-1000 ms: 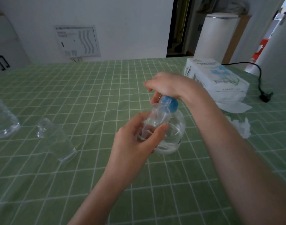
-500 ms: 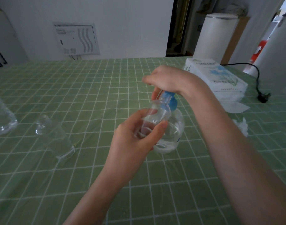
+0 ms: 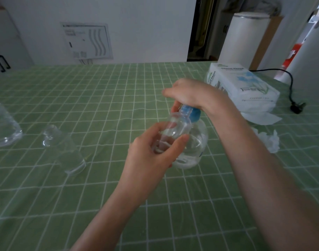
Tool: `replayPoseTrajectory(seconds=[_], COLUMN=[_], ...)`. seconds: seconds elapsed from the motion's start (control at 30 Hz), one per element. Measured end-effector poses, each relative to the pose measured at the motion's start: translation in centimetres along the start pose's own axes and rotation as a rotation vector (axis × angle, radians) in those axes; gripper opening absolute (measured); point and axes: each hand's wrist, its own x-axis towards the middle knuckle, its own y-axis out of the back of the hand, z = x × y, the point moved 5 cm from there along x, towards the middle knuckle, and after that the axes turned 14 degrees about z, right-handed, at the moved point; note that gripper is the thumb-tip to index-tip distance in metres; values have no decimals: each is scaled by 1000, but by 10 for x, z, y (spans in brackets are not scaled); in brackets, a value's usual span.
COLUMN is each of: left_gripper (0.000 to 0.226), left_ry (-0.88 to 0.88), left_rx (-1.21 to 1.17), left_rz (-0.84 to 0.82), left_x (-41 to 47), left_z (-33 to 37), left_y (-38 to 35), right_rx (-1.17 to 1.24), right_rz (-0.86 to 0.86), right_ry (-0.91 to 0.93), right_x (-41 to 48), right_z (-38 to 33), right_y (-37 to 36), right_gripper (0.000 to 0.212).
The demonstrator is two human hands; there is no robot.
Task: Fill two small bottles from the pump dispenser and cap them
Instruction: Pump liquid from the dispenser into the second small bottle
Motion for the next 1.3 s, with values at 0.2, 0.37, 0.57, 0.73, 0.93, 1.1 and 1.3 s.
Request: replayPoseTrajectory(seconds=[0.2,0.37,0.57,0.73,0.93,1.1,1.3], left_gripper=[23,23,29,24,24,29,31], left_ry=[-22,-19,2,-2,-23,-10,2], left_rx=[-18,-27,20,10,1,8,27], left_rz=[-1,-2,9,13,4,22,9], left_x=[2,1,0,0,1,1,-1], left_z=[3,4,1,0,4,2,2], left_y=[-1,-2,-1,-1,-1,-1,-1], right_rx=[2,-8,5,13,-6,-5,-4], right_rz=[46,15,-11,0,21,5,-16], right_ry=[39,28,-5,-12,10,2,-6], right_x=[2,1,1,-2,0,2,-1], right_z=[-7,-7,0,-1,-6,-4,-1], right_y=[14,9,0,1,12,8,1], right_gripper=[48,50,50,47,49,54,39])
